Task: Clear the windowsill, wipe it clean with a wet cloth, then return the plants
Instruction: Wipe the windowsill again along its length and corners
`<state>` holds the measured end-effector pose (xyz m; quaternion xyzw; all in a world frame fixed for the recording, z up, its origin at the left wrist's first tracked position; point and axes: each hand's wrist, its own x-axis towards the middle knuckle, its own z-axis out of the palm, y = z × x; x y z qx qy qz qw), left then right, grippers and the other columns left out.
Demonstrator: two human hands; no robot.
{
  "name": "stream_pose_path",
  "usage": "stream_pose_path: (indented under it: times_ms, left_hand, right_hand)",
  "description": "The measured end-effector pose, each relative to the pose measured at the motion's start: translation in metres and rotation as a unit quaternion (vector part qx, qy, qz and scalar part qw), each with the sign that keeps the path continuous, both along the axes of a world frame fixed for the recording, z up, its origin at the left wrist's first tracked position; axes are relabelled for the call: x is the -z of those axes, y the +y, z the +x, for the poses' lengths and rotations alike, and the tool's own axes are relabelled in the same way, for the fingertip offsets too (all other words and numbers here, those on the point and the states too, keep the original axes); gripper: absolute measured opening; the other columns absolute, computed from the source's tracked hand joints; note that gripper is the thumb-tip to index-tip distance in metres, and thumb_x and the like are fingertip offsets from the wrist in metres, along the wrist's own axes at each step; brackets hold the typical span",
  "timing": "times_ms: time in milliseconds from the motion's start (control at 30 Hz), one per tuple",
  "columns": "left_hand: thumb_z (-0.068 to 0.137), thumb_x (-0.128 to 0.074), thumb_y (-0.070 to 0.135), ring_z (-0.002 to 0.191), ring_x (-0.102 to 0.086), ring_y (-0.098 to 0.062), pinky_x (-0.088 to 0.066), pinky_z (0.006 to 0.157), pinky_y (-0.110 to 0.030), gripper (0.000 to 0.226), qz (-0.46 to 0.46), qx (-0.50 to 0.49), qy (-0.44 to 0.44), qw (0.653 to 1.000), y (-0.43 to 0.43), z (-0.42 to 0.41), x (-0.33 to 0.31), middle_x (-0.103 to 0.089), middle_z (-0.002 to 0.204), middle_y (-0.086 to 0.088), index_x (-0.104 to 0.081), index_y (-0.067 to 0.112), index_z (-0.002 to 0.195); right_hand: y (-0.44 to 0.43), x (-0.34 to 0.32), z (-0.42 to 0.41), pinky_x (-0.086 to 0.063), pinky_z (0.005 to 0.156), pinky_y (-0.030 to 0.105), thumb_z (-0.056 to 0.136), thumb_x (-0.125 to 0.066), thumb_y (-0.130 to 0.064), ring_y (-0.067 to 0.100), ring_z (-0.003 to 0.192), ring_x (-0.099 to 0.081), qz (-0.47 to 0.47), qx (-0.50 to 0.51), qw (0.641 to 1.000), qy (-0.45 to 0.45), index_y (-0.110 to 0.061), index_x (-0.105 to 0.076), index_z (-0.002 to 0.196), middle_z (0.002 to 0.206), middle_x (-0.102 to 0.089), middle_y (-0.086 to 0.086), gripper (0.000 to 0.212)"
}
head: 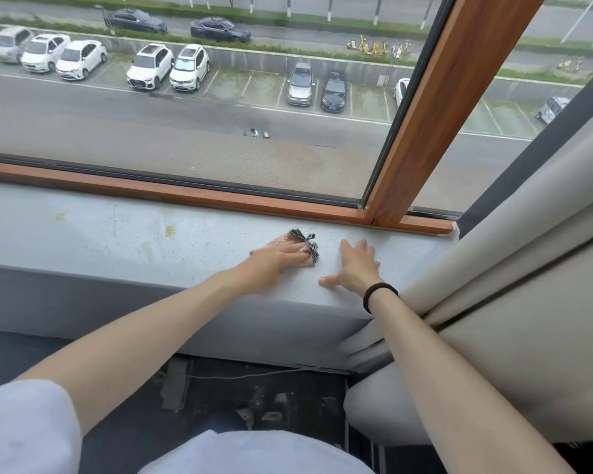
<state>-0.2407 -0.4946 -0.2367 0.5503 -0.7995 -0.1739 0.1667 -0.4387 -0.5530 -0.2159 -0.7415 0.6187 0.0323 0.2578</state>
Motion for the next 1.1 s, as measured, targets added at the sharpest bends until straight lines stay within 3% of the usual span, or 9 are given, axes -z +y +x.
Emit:
stream_pose_path:
  times_ms: [133,233,400,533,600,700,800,1000,1100]
  left_hand:
    - [0.085,-0.041,-0.015,0.142,-0.021,-0.02,-0.022,0.114,-0.036,0.064,0.036,-0.037,-0.027,0.998,-0.023,0.025,0.0,-0.025,0.154,0.0,-0.041,0.014,0.142]
    - [0.078,-0.042,-0.015,0.134,-0.037,-0.033,-0.024,0.113,-0.039,0.062,0.006,-0.068,-0.033,0.997,-0.044,0.014,0.001,-0.042,0.144,-0.013,-0.05,0.009,0.134]
    - [0.076,-0.039,-0.016,0.112,-0.045,-0.026,-0.033,0.098,-0.031,0.048,-0.093,0.095,-0.041,0.99,0.006,-0.003,-0.001,-0.059,0.118,-0.016,-0.061,0.003,0.114]
    - [0.085,-0.038,-0.012,0.124,-0.044,-0.03,-0.034,0.101,-0.036,0.052,-0.066,-0.01,-0.101,0.993,-0.028,0.02,0.002,-0.047,0.135,-0.014,-0.048,0.007,0.133]
    - [0.085,-0.041,-0.009,0.121,-0.046,-0.031,-0.031,0.1,-0.038,0.051,-0.035,-0.062,-0.115,0.991,-0.044,0.007,-0.001,-0.048,0.128,-0.012,-0.045,0.008,0.132]
    - [0.09,-0.041,-0.007,0.124,-0.043,-0.026,-0.03,0.088,-0.034,0.046,-0.045,-0.028,-0.151,0.987,-0.029,-0.019,-0.012,-0.048,0.132,-0.007,-0.049,0.011,0.131]
    - [0.089,-0.039,-0.01,0.127,-0.041,-0.025,-0.037,0.084,-0.031,0.047,-0.063,0.03,-0.103,0.992,-0.012,0.002,-0.015,-0.047,0.138,-0.006,-0.052,0.011,0.129]
    - [0.083,-0.029,0.003,0.111,-0.052,-0.028,-0.029,0.095,-0.031,0.041,-0.03,0.031,-0.074,0.996,-0.053,-0.005,-0.004,-0.059,0.116,-0.014,-0.059,0.001,0.111]
    - [0.086,-0.046,0.003,0.113,-0.054,-0.032,-0.029,0.105,-0.04,0.032,-0.031,0.051,-0.056,0.997,-0.068,-0.044,0.004,-0.062,0.116,-0.015,-0.062,0.002,0.114]
  right_hand:
    - [0.001,-0.001,-0.001,-0.01,0.112,0.057,0.07,-0.079,-0.044,0.039,0.143,0.005,0.007,0.003,1.0,-0.014,-0.011,-0.03,0.139,0.156,0.002,0.022,0.091]
    - [0.002,-0.001,-0.002,-0.007,0.113,0.057,0.069,-0.08,-0.042,0.039,0.144,0.007,0.009,0.009,1.0,-0.028,-0.011,-0.031,0.139,0.156,0.002,0.021,0.091]
    - [0.003,-0.001,-0.002,-0.007,0.113,0.057,0.067,-0.082,-0.041,0.038,0.144,0.007,0.007,0.014,0.999,-0.038,-0.01,-0.034,0.136,0.156,0.002,0.02,0.09]
    - [0.003,-0.002,-0.003,-0.005,0.113,0.057,0.07,-0.08,-0.041,0.038,0.144,0.008,0.015,0.01,0.999,-0.031,-0.012,-0.029,0.142,0.156,0.003,0.02,0.093]
    - [0.004,-0.003,-0.003,-0.005,0.113,0.057,0.07,-0.08,-0.041,0.038,0.144,0.008,0.013,0.013,0.999,-0.031,-0.012,-0.029,0.142,0.156,0.003,0.02,0.093]
    - [0.004,-0.003,-0.004,-0.005,0.113,0.056,0.069,-0.08,-0.041,0.037,0.144,0.008,0.014,0.012,0.999,-0.032,-0.012,-0.029,0.142,0.156,0.003,0.02,0.094]
    - [0.004,-0.002,-0.004,-0.006,0.114,0.057,0.067,-0.082,-0.041,0.036,0.144,0.008,0.011,0.016,0.999,-0.04,-0.012,-0.028,0.143,0.157,0.002,0.019,0.097]
    - [0.006,-0.005,-0.002,0.0,0.115,0.052,0.067,-0.083,-0.036,0.03,0.145,0.013,0.028,0.046,0.997,-0.059,-0.01,0.003,0.151,0.158,0.009,0.014,0.124]
    - [0.009,-0.003,-0.007,0.002,0.115,0.05,0.067,-0.084,-0.033,0.028,0.145,0.013,0.024,0.057,0.993,-0.1,-0.006,0.009,0.15,0.158,0.009,0.012,0.128]
